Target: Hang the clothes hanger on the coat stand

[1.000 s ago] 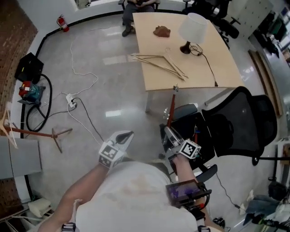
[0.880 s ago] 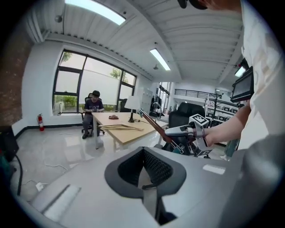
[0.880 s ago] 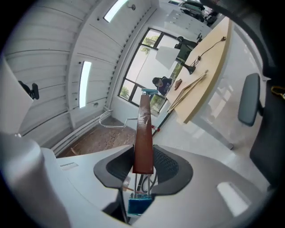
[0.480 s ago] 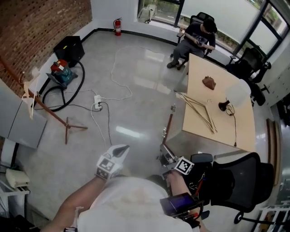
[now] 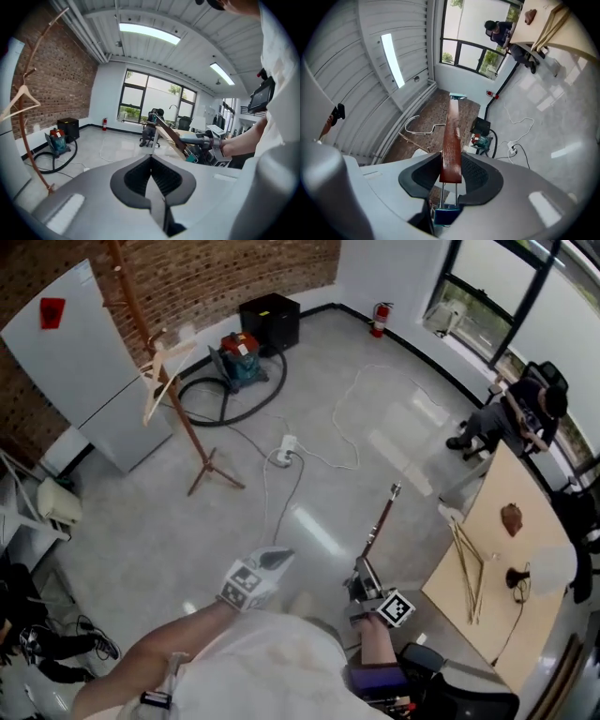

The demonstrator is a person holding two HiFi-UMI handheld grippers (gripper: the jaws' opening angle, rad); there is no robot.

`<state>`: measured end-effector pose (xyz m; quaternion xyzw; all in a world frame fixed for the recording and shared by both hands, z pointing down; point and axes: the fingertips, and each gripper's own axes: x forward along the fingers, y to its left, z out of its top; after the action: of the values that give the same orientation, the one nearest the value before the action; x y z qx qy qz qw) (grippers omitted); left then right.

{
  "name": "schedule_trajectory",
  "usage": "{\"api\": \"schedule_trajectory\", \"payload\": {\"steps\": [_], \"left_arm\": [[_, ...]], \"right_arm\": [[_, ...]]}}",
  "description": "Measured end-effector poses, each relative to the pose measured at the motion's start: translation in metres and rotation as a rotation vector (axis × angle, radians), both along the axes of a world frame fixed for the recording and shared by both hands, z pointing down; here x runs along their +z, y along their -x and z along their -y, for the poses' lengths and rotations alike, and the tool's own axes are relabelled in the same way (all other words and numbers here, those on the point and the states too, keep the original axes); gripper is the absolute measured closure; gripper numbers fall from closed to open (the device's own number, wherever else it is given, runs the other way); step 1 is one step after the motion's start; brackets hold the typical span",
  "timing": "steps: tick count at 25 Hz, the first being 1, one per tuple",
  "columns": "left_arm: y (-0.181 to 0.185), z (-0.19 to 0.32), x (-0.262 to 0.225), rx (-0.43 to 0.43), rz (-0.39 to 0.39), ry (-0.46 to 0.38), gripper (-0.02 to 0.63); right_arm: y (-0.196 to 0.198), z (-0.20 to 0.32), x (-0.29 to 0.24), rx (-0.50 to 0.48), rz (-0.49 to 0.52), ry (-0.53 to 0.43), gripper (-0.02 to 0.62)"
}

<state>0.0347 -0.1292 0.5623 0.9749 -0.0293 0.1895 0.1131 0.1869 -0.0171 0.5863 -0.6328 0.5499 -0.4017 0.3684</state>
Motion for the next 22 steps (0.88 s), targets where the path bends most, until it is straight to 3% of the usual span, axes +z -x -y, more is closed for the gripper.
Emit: {"api": "schedule_trajectory", "payload": {"steps": [5,13,18,22], "left_arm": [[0.004,0.035,-0.009,-0.181,-0.006,-0.014,0.604],[0.027,0.081,-0.018,-0.398,0.0,-0.063,0.604],[0.051,0.112,-0.02,-0.48,0.0,-0.072,0.604],[0.059,0.149,-0.02,-0.516,-0.02,-0.078,0.604]], "right_arm": [[-0.01,0.068,-0.015,-0.224,-0.061,-0.095,0.446],[0.002,0.162,-0.012,-0.401,-0.012,-0.117,0.446],[0.016,0.216,0.006,-0.432,0.009,-0.025,0.446],[0.032,0.258,0.007,-0.451,0.054,-0.016,0.446]]}}
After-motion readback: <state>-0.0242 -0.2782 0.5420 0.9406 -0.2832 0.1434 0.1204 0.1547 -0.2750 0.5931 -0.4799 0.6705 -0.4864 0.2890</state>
